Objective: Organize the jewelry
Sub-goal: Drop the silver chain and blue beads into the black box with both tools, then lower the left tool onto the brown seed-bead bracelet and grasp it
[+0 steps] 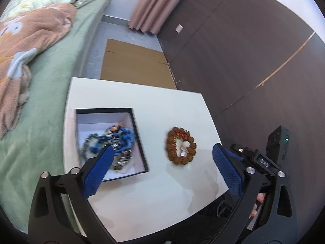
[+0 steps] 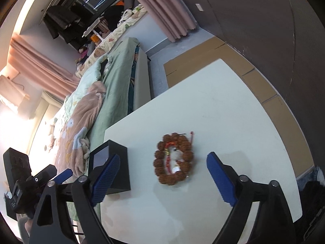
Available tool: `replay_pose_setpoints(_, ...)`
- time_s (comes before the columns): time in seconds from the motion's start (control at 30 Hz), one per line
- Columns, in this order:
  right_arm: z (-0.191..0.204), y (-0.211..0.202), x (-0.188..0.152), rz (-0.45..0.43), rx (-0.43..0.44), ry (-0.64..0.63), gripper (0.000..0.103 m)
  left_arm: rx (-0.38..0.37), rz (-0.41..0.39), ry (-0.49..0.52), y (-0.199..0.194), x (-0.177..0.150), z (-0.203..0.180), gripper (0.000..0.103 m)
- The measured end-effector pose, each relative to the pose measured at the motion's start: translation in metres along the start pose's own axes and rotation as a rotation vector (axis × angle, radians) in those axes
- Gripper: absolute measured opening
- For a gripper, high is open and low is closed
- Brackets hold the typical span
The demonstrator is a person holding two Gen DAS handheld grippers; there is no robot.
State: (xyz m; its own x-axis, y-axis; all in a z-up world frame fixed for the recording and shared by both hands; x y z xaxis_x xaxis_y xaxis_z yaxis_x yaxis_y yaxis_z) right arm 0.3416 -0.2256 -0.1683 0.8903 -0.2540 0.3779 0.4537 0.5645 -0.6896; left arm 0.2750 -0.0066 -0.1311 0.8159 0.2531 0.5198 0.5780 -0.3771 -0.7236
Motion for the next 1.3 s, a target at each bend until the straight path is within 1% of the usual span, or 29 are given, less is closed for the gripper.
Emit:
replay_pose_setpoints(0.03,-0.004,0.001,0.000,-0.001,0.003,0.008,0.082,0.000,0.012,0.006,0.005,-0.001,-0.004,0.087)
replay_pose_setpoints(0.1,-0.018,0.006,-0.001,-0.004,0.015,0.038,0.080,-0.002,0.043,0.015,0.016,-0.002,-0.012,0.078)
replay_pose_setpoints(0.2,-0.034,0.012,-0.003,0.003,0.033,0.078,0.076,-0.002,0.082,0.035,0.033,-0.004,-0.022,0.069)
replay_pose_setpoints(0.27,-0.043,0.017,-0.004,0.019,0.036,0.111,0.071,-0.002,0.105,0.042,0.045,-0.006,-0.029,0.064)
replay_pose_setpoints(0.3,-0.045,0.018,-0.005,0.024,0.037,0.122,0.071,-0.002,0.116,0.043,0.050,-0.007,-0.031,0.061)
replay_pose_setpoints(0.4,-0.050,0.016,-0.002,0.017,0.048,0.140,0.071,0.002,0.148,0.046,0.070,-0.010,-0.039,0.054)
replay_pose_setpoints(0.53,-0.058,0.015,-0.002,0.025,0.035,0.161,0.070,0.003,0.188,0.034,0.096,-0.014,-0.046,0.051)
replay_pose_setpoints(0.63,-0.063,0.014,-0.001,0.028,0.029,0.169,0.069,0.027,0.199,0.031,0.113,-0.016,-0.048,0.051)
replay_pose_setpoints(0.7,-0.065,0.011,0.000,0.025,0.032,0.171,0.069,0.051,0.210,0.029,0.124,-0.018,-0.049,0.045)
replay_pose_setpoints(0.8,-0.068,0.008,0.000,0.026,0.031,0.176,0.069,0.096,0.228,0.040,0.135,-0.022,-0.049,0.040)
replay_pose_setpoints(0.9,-0.068,0.007,0.001,0.028,0.036,0.181,0.068,0.128,0.240,0.058,0.144,-0.026,-0.050,0.040)
replay_pose_setpoints(1.13,-0.068,0.009,0.000,0.045,0.044,0.178,0.068,0.177,0.247,0.015,0.154,-0.033,-0.034,0.039)
replay_pose_setpoints(1.17,-0.068,0.010,0.000,0.048,0.043,0.175,0.068,0.174,0.257,0.011,0.157,-0.036,-0.031,0.034)
replay_pose_setpoints(1.23,-0.068,0.010,-0.001,0.050,0.043,0.171,0.068,0.185,0.254,0.027,0.160,-0.037,-0.032,0.033)
replay_pose_setpoints(1.27,-0.068,0.010,-0.001,0.051,0.043,0.169,0.068,0.192,0.251,0.035,0.160,-0.037,-0.032,0.030)
replay_pose_setpoints(1.3,-0.068,0.010,-0.001,0.052,0.041,0.168,0.068,0.201,0.251,0.036,0.159,-0.037,-0.031,0.021)
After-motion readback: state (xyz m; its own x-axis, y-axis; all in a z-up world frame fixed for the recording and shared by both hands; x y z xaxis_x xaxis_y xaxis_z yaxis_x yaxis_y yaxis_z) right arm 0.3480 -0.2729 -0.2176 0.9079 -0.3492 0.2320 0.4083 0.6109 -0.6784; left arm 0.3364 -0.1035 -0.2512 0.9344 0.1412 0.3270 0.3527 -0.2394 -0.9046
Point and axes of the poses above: each gripper's, at about its wrist camera, not at the fingertips, and y roughly the way its jaws point, z to its left, x to its top, the point moved 7 cm from there along y, roughly the way its jaws point, and after that the axes turned 4 degrees about y, right-handed, at the moved point
